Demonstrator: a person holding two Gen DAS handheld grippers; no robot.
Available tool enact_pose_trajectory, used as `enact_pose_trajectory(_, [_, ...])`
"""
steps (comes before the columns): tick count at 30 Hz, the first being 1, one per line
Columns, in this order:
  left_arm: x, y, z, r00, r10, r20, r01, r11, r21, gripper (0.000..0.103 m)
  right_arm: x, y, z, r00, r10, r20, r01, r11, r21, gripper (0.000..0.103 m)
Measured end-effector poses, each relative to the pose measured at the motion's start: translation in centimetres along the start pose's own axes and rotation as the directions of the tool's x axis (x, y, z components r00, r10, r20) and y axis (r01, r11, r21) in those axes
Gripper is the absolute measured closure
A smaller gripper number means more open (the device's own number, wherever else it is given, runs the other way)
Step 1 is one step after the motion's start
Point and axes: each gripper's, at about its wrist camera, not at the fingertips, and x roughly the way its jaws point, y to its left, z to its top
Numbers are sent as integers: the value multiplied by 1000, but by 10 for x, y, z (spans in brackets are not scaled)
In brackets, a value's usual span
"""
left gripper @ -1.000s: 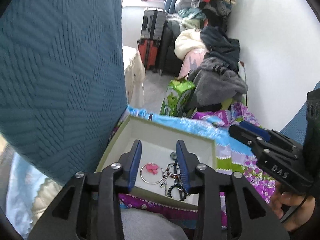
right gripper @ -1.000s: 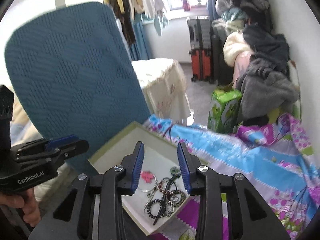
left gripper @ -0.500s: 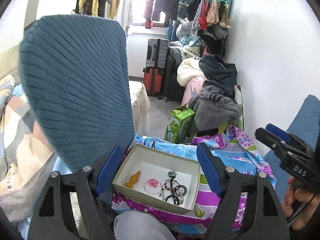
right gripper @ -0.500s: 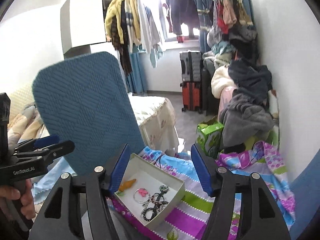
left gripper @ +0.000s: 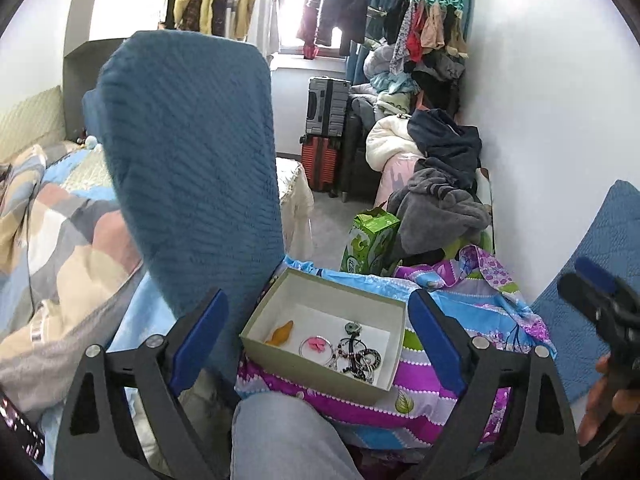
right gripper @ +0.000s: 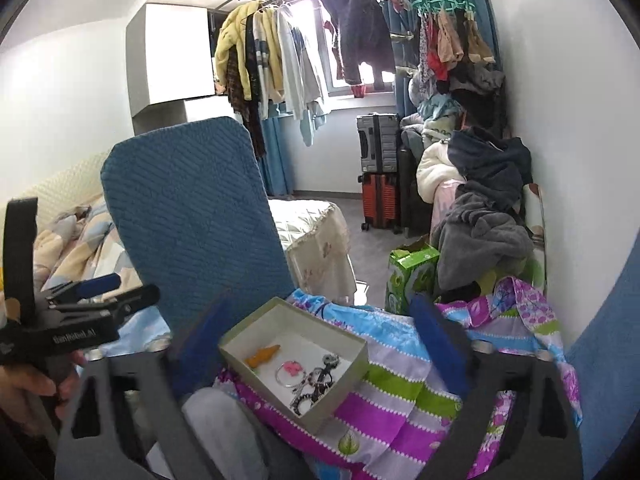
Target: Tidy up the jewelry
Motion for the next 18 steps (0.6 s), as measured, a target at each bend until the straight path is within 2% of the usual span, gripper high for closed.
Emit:
enact_pose_trajectory(4, [-8, 3, -9, 999, 30, 14, -30, 1000, -9, 1, -5, 1, -16, 1000, 3, -14, -2, 1000, 26, 1])
enact_pose_trajectory(12, [1, 5, -33, 998, 50, -27, -51, 999, -20, 1, -6, 10, -42, 998, -33, -57, 32, 999, -5, 0])
enact_pose_trajectory(15, [5, 6, -40, 999, 19, -48, -21, 999, -41, 1, -5, 12, -51, 997, -57, -60, 56, 998, -14, 0])
enact_pose_trajectory(18, [8, 4, -45, 998, 23, -61, -24, 999, -30, 1, -3, 15, -59, 995, -72, -74, 70, 997, -33, 0])
